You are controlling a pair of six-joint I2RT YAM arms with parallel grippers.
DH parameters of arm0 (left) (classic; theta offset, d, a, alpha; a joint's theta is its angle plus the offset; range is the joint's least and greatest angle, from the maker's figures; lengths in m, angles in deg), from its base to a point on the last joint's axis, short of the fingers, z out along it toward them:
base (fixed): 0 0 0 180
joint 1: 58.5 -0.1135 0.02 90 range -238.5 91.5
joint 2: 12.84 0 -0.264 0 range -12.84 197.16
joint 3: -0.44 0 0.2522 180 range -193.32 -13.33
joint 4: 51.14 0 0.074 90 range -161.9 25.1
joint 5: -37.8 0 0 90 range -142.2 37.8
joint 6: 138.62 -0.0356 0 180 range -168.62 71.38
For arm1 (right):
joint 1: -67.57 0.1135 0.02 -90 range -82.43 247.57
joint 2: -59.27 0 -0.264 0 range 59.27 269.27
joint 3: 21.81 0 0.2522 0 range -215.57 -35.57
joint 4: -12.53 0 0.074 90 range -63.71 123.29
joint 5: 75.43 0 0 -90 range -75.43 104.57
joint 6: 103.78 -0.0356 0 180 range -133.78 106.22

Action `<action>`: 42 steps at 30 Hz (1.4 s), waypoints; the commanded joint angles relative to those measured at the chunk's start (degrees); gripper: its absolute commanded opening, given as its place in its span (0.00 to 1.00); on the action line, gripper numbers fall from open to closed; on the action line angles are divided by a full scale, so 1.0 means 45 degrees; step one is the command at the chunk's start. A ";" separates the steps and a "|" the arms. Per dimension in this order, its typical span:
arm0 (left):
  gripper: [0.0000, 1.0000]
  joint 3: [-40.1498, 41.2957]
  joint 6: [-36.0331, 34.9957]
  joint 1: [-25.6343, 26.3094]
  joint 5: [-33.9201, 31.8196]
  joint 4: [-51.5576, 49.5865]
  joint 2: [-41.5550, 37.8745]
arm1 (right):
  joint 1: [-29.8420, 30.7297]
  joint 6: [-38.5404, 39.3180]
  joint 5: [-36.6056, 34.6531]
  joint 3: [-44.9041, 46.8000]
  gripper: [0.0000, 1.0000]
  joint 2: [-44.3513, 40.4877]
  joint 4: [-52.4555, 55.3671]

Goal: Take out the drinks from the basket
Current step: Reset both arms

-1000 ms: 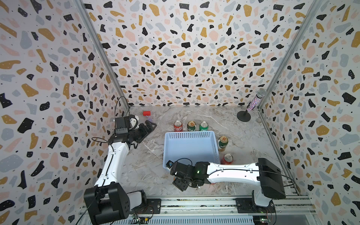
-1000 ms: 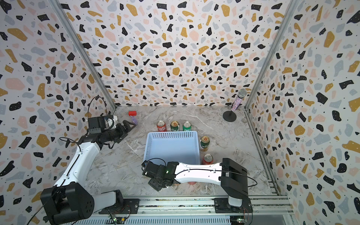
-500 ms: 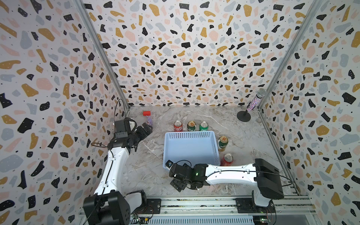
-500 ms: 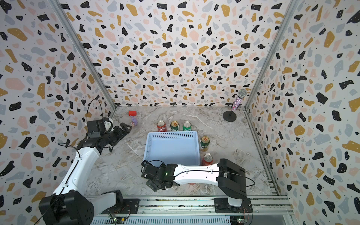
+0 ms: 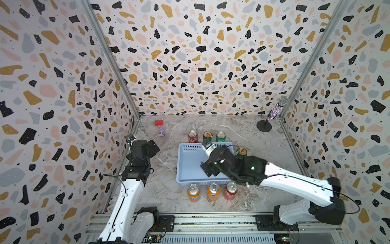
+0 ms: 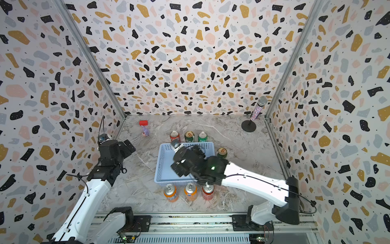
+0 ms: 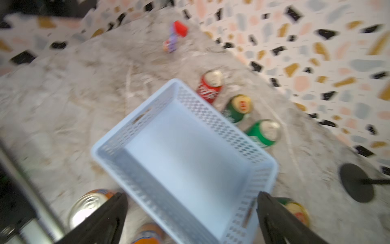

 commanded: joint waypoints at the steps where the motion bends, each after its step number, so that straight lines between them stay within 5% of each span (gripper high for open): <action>1: 1.00 0.1544 -0.1154 0.0625 -0.2076 0.2457 -0.0200 | -0.2618 0.1176 -0.0720 0.1343 1.00 -0.1783 0.0611; 7: 1.00 0.3560 -0.2074 0.1323 -0.3602 0.5424 0.0081 | -0.7415 0.1744 0.0130 0.5126 1.00 -0.3397 -0.1905; 13: 1.00 0.4519 -0.3178 0.1525 -0.4128 0.8152 0.2150 | -0.9676 0.2052 -0.0471 0.8566 1.00 -0.2596 -0.6528; 18: 1.00 0.4723 -0.3736 0.1545 -0.3809 0.9420 0.3255 | -1.0889 0.3915 -0.1490 1.1060 1.00 -0.0591 -1.2674; 23: 1.00 0.4520 -0.3999 0.1544 -0.3037 0.9502 0.3614 | -1.1888 0.3783 -0.0776 1.1482 0.99 0.1776 -1.5702; 26: 1.00 0.4440 -0.4110 0.1545 -0.2372 0.9812 0.3908 | -1.2237 0.3656 0.0604 1.1624 1.00 0.2361 -1.6591; 29: 1.00 0.5901 -0.4329 0.1507 -0.2030 1.4347 0.5234 | -1.2689 0.3020 0.0811 1.2000 1.00 0.2103 -1.6844; 32: 1.00 0.5094 -0.4094 0.1506 -0.1691 1.1810 0.4747 | -1.3120 0.2714 0.1782 1.3065 1.00 0.1711 -1.8265; 34: 1.00 0.4772 -0.4345 0.1506 -0.1428 1.2037 0.5300 | -1.3247 0.2878 0.2276 1.3549 1.00 0.2622 -2.0081; 36: 1.00 0.4010 -0.4819 0.1535 -0.0387 1.1130 0.5812 | -1.3326 0.2643 0.2345 1.3338 1.00 0.2121 -1.8892; 42: 1.00 0.4979 -0.5246 0.1680 -0.0083 1.3799 0.6624 | -1.3463 0.2777 0.2495 1.3550 1.00 0.2524 -2.0041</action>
